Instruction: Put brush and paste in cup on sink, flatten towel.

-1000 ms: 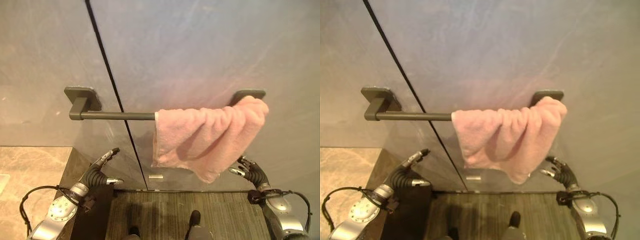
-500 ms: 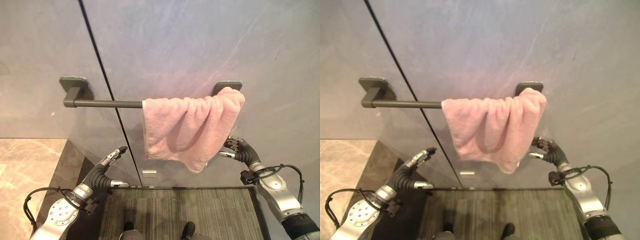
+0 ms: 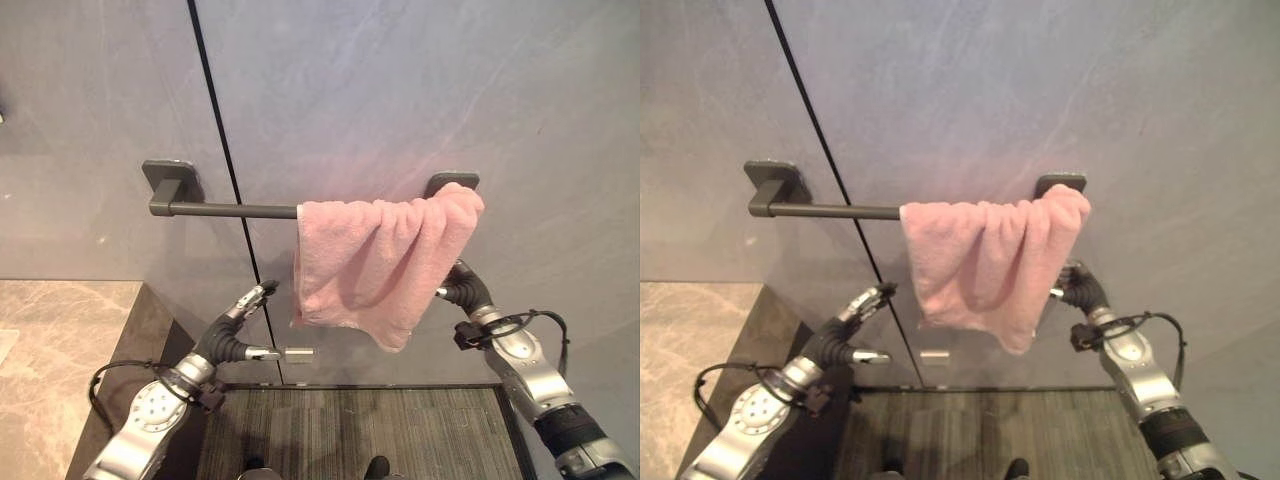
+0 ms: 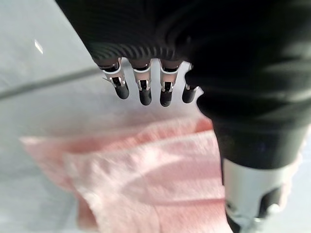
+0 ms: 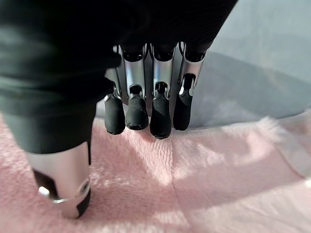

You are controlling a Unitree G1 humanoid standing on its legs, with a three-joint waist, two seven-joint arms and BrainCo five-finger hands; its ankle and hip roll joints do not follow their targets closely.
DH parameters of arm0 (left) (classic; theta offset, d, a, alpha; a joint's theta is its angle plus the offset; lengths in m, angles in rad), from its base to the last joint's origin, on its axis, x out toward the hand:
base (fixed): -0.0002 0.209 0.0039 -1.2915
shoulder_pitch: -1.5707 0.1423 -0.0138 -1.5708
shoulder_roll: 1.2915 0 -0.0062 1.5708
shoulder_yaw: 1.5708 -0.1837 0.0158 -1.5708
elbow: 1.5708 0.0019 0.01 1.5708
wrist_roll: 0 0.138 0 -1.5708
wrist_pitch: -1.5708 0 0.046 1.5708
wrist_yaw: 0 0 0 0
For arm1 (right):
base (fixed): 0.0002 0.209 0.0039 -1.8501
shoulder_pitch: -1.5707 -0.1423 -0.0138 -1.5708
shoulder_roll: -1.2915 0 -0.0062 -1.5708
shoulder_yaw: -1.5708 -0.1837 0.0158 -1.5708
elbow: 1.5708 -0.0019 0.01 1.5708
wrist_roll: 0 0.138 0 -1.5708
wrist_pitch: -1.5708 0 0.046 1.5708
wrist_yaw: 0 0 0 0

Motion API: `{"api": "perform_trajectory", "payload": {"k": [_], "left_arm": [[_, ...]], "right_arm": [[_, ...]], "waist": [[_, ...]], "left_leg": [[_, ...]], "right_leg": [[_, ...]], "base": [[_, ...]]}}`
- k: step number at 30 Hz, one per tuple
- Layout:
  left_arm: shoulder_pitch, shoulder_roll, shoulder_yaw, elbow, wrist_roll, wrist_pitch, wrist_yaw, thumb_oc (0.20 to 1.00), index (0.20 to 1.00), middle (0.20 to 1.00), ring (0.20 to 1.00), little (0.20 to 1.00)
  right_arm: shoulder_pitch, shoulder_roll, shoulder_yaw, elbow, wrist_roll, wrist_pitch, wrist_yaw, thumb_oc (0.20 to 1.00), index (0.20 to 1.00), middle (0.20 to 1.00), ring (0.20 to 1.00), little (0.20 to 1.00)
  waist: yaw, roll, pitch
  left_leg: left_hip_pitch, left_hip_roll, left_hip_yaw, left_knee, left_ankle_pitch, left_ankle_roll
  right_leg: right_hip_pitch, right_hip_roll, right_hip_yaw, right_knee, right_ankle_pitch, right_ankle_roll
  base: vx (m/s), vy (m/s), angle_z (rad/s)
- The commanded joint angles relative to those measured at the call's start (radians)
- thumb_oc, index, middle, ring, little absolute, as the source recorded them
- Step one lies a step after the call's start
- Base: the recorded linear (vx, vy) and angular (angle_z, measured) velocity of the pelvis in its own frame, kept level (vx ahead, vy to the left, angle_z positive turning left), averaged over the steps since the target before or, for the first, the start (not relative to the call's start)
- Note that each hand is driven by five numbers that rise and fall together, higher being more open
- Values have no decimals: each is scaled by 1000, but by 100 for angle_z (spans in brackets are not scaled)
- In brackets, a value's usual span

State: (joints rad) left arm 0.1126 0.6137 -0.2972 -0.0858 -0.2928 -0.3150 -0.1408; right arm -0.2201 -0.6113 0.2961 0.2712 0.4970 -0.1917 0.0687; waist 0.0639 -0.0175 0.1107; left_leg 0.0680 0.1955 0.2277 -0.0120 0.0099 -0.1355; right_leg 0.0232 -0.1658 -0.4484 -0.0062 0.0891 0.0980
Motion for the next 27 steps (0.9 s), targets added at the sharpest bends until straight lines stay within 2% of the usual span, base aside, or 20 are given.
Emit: {"api": "perform_trajectory", "payload": {"k": [1,7,8,9,11,19,20,27], "left_arm": [[-72,-6,-46,-8,50,-19,46,1000,1000,1000,1000,1000],[-146,-92,-110,65,71,2,85,1000,1000,1000,1000,1000],[-155,-105,-120,78,70,6,89,1000,1000,1000,1000,1000],[-165,-112,-123,86,75,9,95,1000,1000,1000,1000,1000],[-179,-131,-129,105,88,16,117,200,200,200,200,200],[-203,-153,-117,128,88,18,146,200,200,200,200,200],[-176,-136,-66,93,95,9,162,200,200,200,200,200],[-35,-81,131,-90,118,-33,207,200,200,200,200,200]], "right_arm": [[-200,45,3,1,14,-63,-23,1000,1000,1000,1000,1000],[-269,82,53,77,27,-39,-35,1000,1000,1000,1000,1000],[-279,90,61,81,41,-34,-29,570,570,570,570,570],[-284,95,67,82,50,-32,-28,200,200,200,200,200],[-289,110,71,85,68,-29,-33,200,200,200,200,200],[-272,122,64,28,39,-37,-53,200,200,200,200,200],[-216,107,32,-71,36,-47,-39,200,200,200,200,200],[-115,55,-46,-333,-17,-78,-21,200,200,200,200,200]], "waist": [[12,-45,-30],[4,-52,-32],[3,-53,-32],[2,-52,-33],[1,-53,-34],[-5,-58,-38],[-4,-59,-39],[13,-73,-29]], "left_leg": [[-5,-16,12,-17,35,33],[6,-12,24,-23,34,32],[7,-12,26,-25,35,32],[8,-11,27,-27,37,32],[8,-10,28,-33,40,31],[12,-8,34,-49,45,32],[13,-11,31,-55,46,33],[4,-16,19,-65,45,34]], "right_leg": [[40,-70,26,55,-34,76],[40,-66,33,54,-32,74],[39,-65,33,54,-31,74],[39,-65,34,54,-31,74],[38,-62,36,51,-29,73],[36,-59,35,43,-22,75],[37,-61,30,42,-19,78],[38,-69,13,46,-15,88]], "base": [[0,0,0],[23,-12,-3],[0,0,0],[0,0,0],[10,-5,-2],[3,2,-2],[21,22,-9],[3,12,6]]}}
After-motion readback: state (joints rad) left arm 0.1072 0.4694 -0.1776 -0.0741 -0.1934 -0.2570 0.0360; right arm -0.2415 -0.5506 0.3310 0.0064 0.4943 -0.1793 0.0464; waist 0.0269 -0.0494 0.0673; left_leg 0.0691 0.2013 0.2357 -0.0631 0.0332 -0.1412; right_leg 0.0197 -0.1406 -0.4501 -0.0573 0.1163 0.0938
